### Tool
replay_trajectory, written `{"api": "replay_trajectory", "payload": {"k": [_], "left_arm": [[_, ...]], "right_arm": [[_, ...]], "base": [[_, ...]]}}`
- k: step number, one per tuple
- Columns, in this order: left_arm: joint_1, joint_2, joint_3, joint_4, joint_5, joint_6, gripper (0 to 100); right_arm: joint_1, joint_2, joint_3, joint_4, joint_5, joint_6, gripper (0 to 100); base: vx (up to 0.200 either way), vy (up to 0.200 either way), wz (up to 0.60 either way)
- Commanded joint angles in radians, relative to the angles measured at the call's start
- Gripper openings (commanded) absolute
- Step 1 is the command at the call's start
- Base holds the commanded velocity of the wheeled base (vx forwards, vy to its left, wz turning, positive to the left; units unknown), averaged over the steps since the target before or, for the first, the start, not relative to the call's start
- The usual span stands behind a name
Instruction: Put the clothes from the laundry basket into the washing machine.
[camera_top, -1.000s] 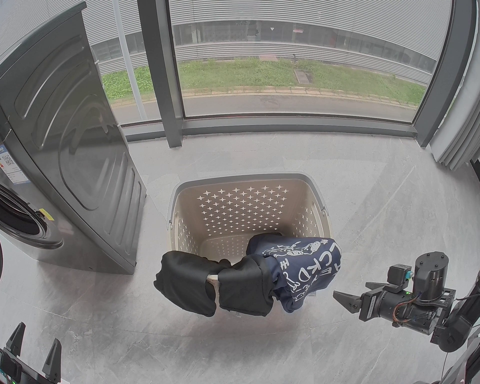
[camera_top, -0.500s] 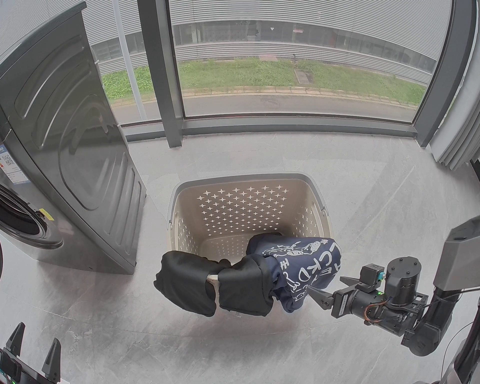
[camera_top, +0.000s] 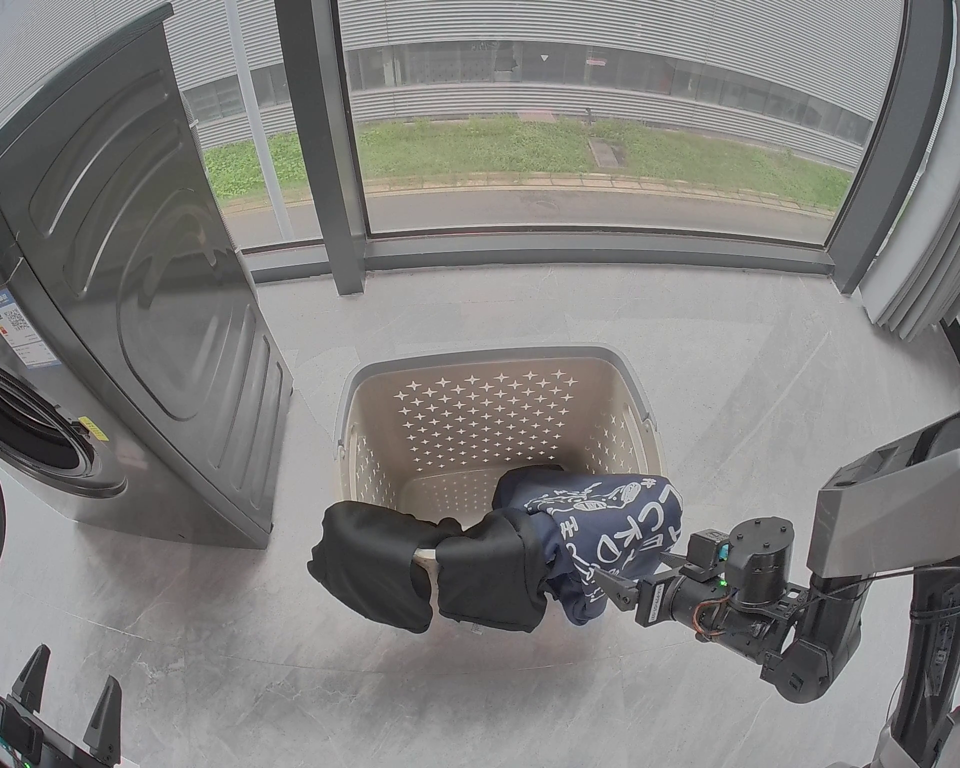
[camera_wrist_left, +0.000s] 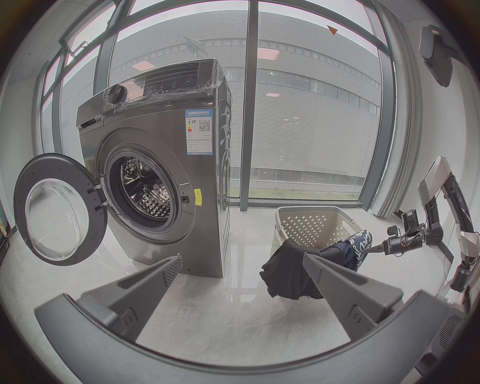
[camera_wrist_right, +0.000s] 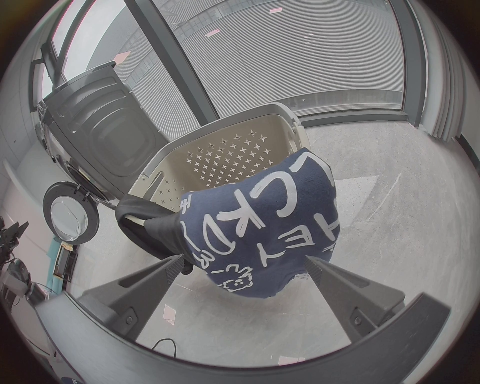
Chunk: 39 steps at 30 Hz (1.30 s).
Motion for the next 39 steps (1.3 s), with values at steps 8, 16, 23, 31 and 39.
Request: {"api": "replay_trajectory", "payload": {"k": [8, 16, 23, 31, 39], "left_arm": [[0.000, -0.009, 0.016, 0.001, 0.000, 0.000, 100], [0.000, -0.009, 0.016, -0.001, 0.000, 0.000, 100], [0.000, -0.009, 0.016, -0.001, 0.000, 0.000, 100], [0.000, -0.009, 0.016, -0.001, 0.000, 0.000, 100], [0.000, -0.009, 0.016, -0.001, 0.000, 0.000, 100]], "right_arm": [[-0.020, 0.090, -0.096, 0.000, 0.002, -0.029, 100], [-0.011, 0.103, -0.163, 0.000, 0.002, -0.030, 0], [-0.005, 0.103, -0.143, -0.002, 0.003, -0.021, 0], [0.021, -0.006, -0.066, -0.002, 0.000, -0.024, 0], [0.050, -0.210, -0.028, -0.002, -0.002, -0.042, 0]], "base": [[0.000, 0.000, 0.00], [0.000, 0.000, 0.00], [0.000, 0.000, 0.00], [0.000, 0.000, 0.00], [0.000, 0.000, 0.00]]}}
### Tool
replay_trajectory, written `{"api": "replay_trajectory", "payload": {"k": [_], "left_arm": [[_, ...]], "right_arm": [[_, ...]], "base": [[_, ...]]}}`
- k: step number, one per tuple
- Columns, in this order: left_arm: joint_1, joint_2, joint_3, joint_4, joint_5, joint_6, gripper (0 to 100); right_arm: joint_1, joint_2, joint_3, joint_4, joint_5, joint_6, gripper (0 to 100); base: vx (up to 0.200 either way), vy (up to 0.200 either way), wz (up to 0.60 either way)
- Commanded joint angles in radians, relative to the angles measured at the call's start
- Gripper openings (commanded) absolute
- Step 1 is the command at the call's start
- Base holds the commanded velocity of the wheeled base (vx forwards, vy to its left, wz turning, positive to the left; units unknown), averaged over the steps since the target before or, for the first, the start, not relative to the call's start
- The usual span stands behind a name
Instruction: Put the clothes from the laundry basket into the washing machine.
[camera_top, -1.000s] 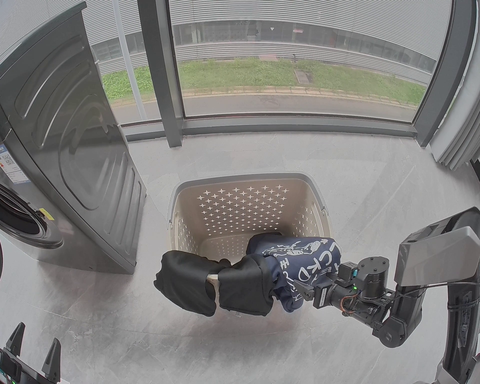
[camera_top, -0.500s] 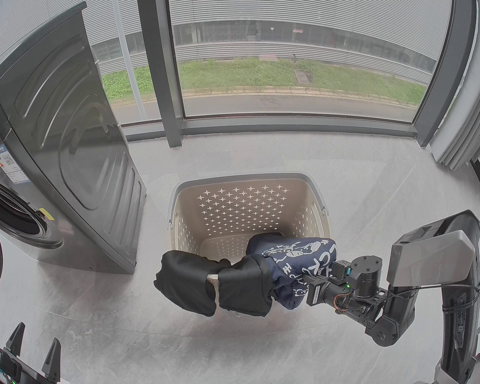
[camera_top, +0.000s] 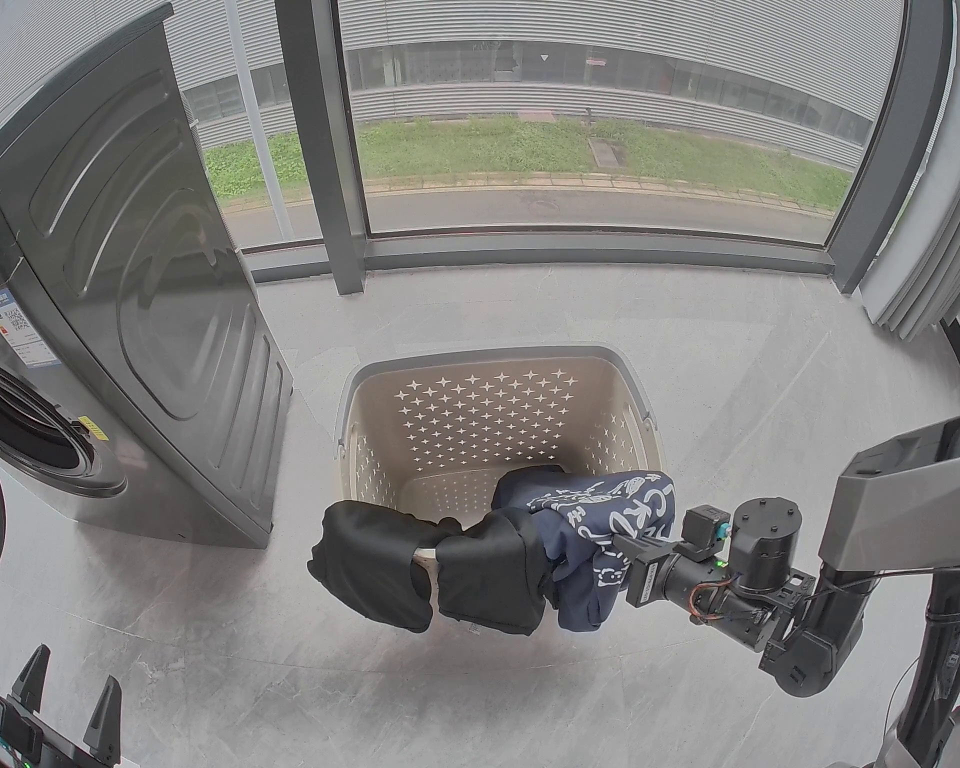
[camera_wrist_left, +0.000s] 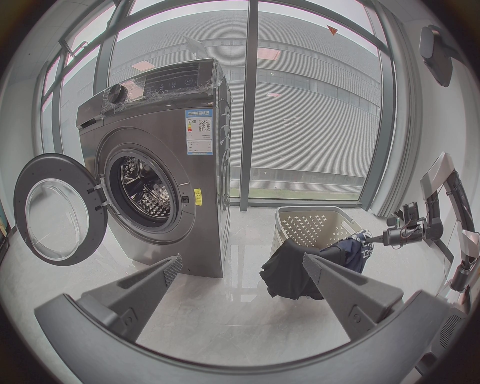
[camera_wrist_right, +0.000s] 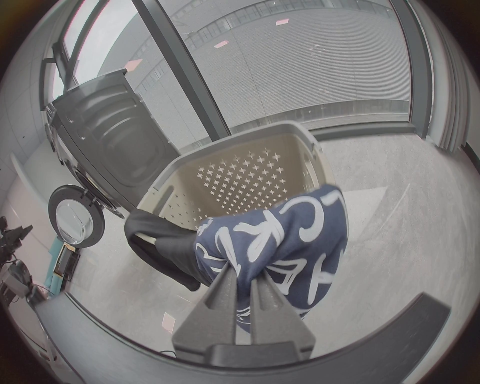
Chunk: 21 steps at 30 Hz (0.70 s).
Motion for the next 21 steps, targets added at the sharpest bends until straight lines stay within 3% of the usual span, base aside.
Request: {"api": "replay_trajectory", "payload": {"k": [1, 5, 15, 21], "left_arm": [[0.000, -0.009, 0.016, -0.001, 0.000, -0.001, 100], [0.000, -0.009, 0.016, -0.001, 0.000, -0.001, 100], [0.000, -0.009, 0.016, -0.001, 0.000, -0.001, 100], [0.000, -0.009, 0.016, -0.001, 0.000, -0.001, 100]], "right_arm": [[0.026, -0.189, 0.032, -0.004, -0.013, -0.019, 0], [0.044, -0.278, 0.040, -0.003, -0.056, -0.053, 0], [0.027, -0.444, 0.000, 0.027, -0.056, -0.206, 0], [0.064, -0.542, 0.015, 0.103, -0.081, -0.225, 0]], "base": [[0.000, 0.000, 0.00], [0.000, 0.000, 0.00], [0.000, 0.000, 0.00], [0.000, 0.000, 0.00]]}}
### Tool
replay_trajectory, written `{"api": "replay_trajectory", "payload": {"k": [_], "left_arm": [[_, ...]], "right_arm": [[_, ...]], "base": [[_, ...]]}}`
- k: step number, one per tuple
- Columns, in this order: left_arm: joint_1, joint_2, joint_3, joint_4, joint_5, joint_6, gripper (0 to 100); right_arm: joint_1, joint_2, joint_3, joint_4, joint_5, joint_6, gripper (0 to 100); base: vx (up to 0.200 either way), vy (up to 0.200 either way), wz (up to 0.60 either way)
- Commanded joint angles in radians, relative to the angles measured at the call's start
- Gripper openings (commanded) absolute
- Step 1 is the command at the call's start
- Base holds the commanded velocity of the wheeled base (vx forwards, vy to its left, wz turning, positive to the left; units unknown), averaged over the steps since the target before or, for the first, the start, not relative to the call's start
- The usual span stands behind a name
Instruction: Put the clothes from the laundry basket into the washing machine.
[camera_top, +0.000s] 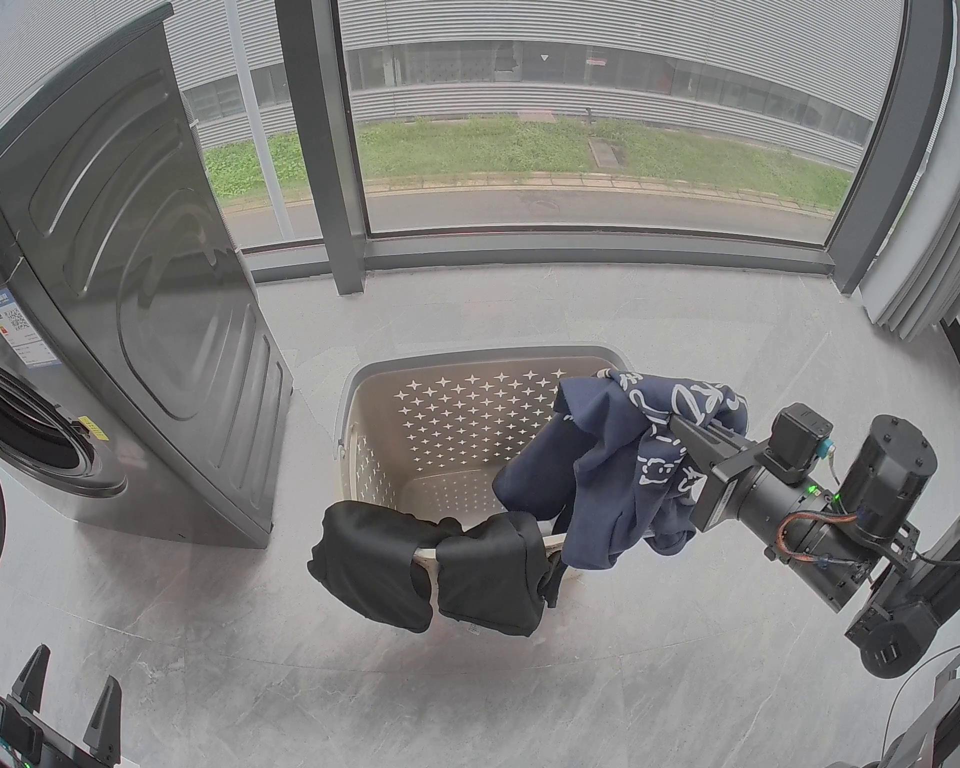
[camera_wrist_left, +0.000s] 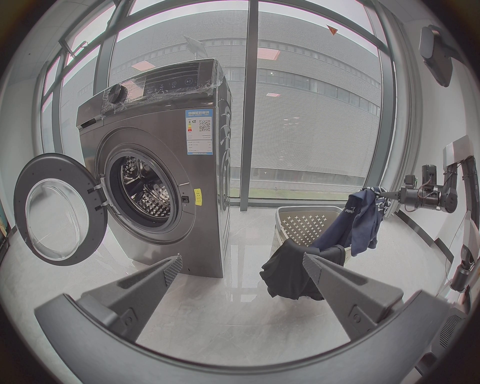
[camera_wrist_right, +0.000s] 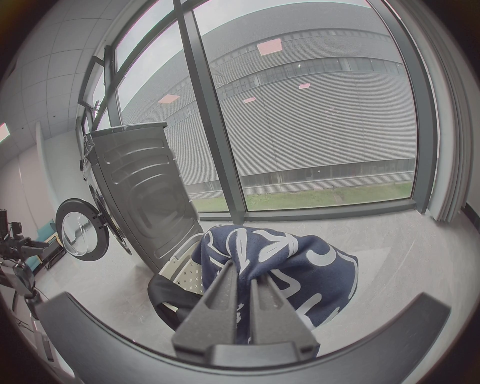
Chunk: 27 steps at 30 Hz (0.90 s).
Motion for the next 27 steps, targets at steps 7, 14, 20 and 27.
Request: {"api": "replay_trajectory", "payload": {"k": [7, 14, 20, 27], "left_arm": [[0.000, -0.009, 0.016, 0.000, 0.000, 0.000, 100], [0.000, -0.009, 0.018, 0.000, 0.000, 0.000, 100], [0.000, -0.009, 0.016, 0.000, 0.000, 0.000, 100], [0.000, -0.009, 0.016, 0.001, 0.000, -0.002, 100]], "right_arm": [[0.013, -0.124, 0.016, 0.024, -0.044, -0.007, 0], [0.024, -0.118, 0.031, 0.027, -0.075, 0.001, 0], [0.025, -0.118, 0.027, 0.029, -0.116, 0.002, 0], [0.030, -0.115, 0.019, 0.032, -0.184, 0.018, 0]], "base": [[-0.171, 0.000, 0.00], [-0.200, 0.000, 0.00], [-0.067, 0.000, 0.00], [0.000, 0.057, 0.00]]}}
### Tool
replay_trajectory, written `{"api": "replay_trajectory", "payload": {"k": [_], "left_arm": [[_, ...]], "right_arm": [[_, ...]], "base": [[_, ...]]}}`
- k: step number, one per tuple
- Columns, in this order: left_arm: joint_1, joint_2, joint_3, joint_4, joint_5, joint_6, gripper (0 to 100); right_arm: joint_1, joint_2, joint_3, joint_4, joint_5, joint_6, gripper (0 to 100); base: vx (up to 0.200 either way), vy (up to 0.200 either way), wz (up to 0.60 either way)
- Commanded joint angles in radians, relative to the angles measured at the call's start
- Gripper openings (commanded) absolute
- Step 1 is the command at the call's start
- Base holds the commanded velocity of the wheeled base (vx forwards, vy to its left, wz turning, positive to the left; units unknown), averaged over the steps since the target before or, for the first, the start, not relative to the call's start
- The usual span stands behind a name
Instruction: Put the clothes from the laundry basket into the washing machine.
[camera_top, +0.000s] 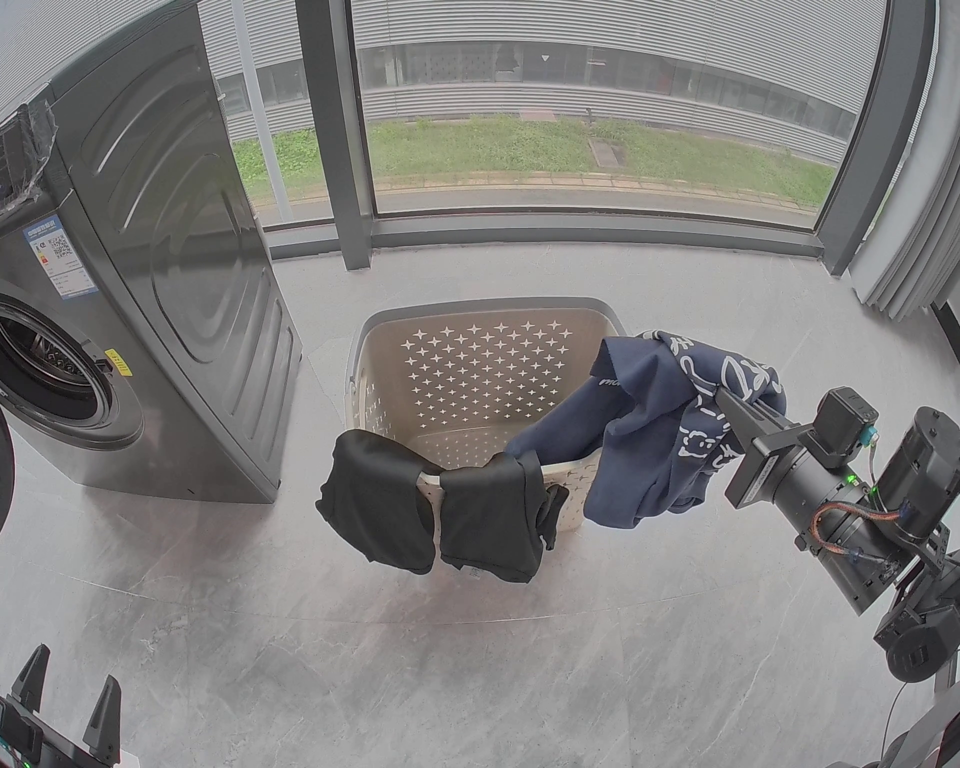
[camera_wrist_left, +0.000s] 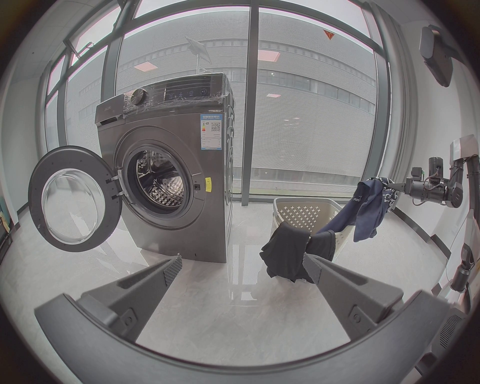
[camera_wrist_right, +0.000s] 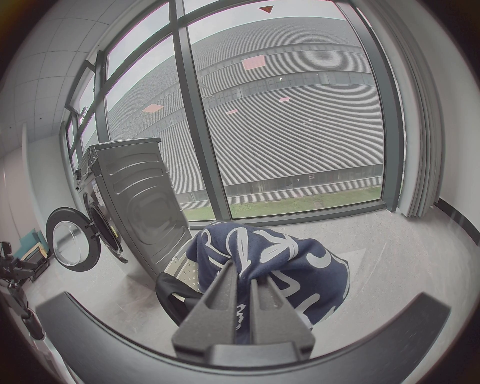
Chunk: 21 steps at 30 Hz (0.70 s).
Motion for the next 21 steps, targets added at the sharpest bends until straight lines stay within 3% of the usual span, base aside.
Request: {"api": "replay_trajectory", "payload": {"k": [1, 21], "left_arm": [[0.000, -0.008, 0.018, 0.001, 0.000, 0.000, 100], [0.000, -0.008, 0.016, 0.001, 0.000, 0.000, 100]], "right_arm": [[0.002, 0.002, -0.001, 0.000, -0.003, 0.000, 0], [0.022, 0.015, -0.010, 0.000, -0.003, 0.023, 0]], "base": [[0.000, 0.200, 0.00], [0.000, 0.200, 0.00]]}}
